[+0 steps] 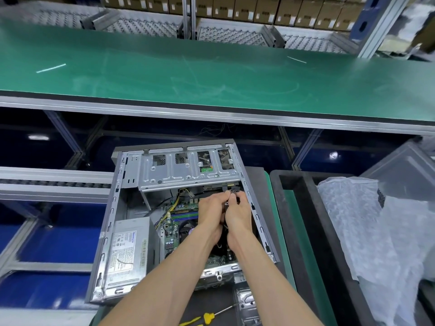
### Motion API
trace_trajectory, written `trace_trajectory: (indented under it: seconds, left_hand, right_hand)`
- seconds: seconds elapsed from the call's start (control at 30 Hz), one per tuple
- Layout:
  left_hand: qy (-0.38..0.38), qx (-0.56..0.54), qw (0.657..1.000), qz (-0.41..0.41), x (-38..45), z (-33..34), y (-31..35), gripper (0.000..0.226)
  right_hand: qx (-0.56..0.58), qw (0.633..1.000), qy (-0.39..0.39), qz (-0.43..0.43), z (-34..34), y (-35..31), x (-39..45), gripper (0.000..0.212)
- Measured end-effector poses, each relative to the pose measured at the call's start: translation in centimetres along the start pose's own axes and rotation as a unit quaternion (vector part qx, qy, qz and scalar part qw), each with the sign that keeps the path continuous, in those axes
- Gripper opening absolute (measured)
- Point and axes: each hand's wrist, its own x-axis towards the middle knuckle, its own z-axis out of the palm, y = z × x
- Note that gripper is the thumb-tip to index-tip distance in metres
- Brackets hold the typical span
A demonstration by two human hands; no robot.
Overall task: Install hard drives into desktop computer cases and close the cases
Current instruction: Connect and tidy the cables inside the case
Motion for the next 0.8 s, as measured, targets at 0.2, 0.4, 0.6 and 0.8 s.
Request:
trace_trajectory:
  seconds: [0.2, 0.4, 0.6, 0.8]
  left_hand:
    - [-0.040, -0.010, 0.998, -0.036, 0.36, 0.11, 0.01, 0.008]
    - [-0.107, -0.016, 0.992, -0.062, 0.48, -0.02, 0.29, 0.020]
    - [-0.115, -0.031, 0.991, -0.059, 0.55, 0.05, 0.44, 0.022]
    - [0.023, 0.097, 0.994, 0.053, 0.12, -0.79, -0.01, 0.017]
  right_hand:
    - [-0.011, 1.000, 0.003, -0.008, -0.04, 0.27, 0.33, 0.023]
    - [0.054, 0.998, -0.009, 0.026, 0.33, -0.46, 0.49, 0.040]
    - [0.105, 0.993, -0.005, 0.052, 0.15, -0.43, 0.54, 0.018]
    - [0.144, 0.987, -0.037, 0.066, 0.06, -0.56, 0.33, 0.029]
